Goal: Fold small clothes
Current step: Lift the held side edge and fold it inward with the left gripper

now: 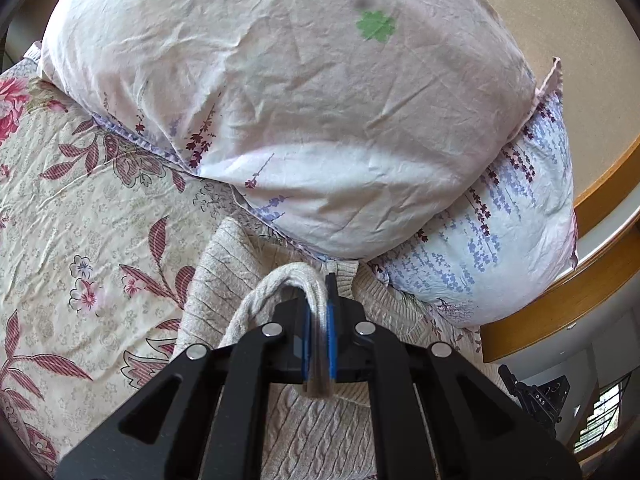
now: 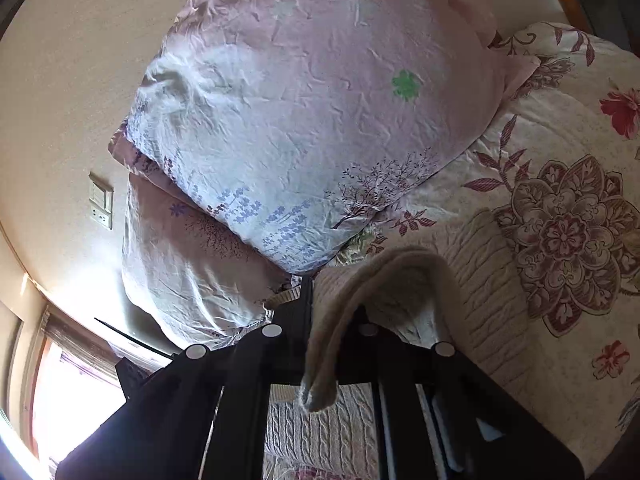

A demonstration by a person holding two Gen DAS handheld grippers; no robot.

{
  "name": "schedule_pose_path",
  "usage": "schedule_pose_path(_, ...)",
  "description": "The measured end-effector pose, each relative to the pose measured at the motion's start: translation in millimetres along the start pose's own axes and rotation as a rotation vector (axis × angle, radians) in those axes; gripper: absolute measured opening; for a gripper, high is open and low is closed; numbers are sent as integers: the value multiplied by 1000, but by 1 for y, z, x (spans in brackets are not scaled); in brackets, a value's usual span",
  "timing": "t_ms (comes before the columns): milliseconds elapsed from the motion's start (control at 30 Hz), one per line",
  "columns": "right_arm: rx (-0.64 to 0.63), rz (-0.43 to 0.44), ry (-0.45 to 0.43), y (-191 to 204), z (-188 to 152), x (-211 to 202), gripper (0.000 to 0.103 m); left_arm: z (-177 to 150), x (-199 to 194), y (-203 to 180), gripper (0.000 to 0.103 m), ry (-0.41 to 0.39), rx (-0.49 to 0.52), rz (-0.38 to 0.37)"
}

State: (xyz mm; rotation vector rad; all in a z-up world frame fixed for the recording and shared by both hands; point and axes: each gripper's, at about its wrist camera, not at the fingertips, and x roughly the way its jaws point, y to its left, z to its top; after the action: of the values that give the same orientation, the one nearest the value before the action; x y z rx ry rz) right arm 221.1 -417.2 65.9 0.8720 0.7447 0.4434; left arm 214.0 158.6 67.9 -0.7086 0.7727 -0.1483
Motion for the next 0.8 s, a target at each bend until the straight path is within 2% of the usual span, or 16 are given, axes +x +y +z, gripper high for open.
schedule_pose_path(133, 45, -48, 14, -14, 4, 15, 8, 1, 15, 16, 6, 21, -75, 14)
schedule_pose_path(367, 44, -95, -4, -15, 14, 31, 8, 11, 23, 8, 6, -2, -49, 20)
schedule_pose_path(467, 73, -163, 25, -27, 15, 46, 8, 13, 37, 8, 6, 20, -53, 52)
schedule_pose_path(800, 131, -243, 61, -49, 18, 71, 8, 15, 68, 14, 6, 50, -107, 101)
